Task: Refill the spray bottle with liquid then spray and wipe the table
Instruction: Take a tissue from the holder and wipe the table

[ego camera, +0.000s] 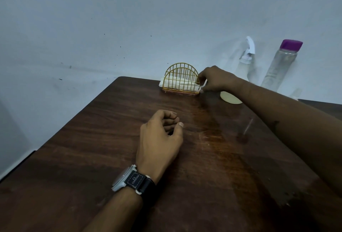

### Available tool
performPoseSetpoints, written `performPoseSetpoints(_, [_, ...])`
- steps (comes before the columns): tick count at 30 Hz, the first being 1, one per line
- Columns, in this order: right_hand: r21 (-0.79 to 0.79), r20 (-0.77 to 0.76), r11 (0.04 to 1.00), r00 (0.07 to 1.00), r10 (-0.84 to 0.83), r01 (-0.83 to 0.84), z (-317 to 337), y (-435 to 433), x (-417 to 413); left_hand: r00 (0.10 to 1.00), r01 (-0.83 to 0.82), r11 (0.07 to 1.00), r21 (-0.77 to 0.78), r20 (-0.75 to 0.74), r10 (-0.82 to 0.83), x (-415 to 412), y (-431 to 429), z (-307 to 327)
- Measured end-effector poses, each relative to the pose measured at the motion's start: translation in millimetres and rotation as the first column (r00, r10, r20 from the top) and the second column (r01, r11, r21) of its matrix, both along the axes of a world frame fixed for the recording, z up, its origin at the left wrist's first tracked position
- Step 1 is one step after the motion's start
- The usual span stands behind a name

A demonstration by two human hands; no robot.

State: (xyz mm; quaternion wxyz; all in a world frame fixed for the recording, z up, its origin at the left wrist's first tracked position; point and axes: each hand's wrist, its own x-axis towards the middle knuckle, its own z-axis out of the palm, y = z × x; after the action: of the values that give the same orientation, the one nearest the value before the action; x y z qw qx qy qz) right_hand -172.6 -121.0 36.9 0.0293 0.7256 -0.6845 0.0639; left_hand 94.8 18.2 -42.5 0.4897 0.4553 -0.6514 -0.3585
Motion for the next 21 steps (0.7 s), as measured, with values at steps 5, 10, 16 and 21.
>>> performPoseSetpoints(5, [-0.056, -0.034, 0.998, 0.999, 0.027, -0.029, 3.1, 3.3, -0.7, 1.000, 0.001, 1.000, 0.001, 0.002, -0.001, -0.2, -0.8, -0.2])
performPoseSetpoints(10, [-0.085, -0.022, 0.996, 0.999, 0.023, -0.025, 5.5, 2.5, -6.2, 1.000, 0.000, 1.000, 0.006, 0.000, 0.000, 0.6, -1.4, 0.0])
performPoseSetpoints(16, [-0.100, 0.024, 0.995, 1.000, 0.017, -0.014, 13.6, 7.5, -1.5, 1.000, -0.001, 1.000, 0.004, 0.002, 0.001, 0.3, -0.2, 0.4])
performPoseSetpoints(21, [-0.055, -0.082, 0.998, 0.997, 0.016, -0.021, 16.3, 8.1, 0.5, 1.000, 0.005, 1.000, 0.009, 0.008, -0.005, 0.7, -0.8, 0.7])
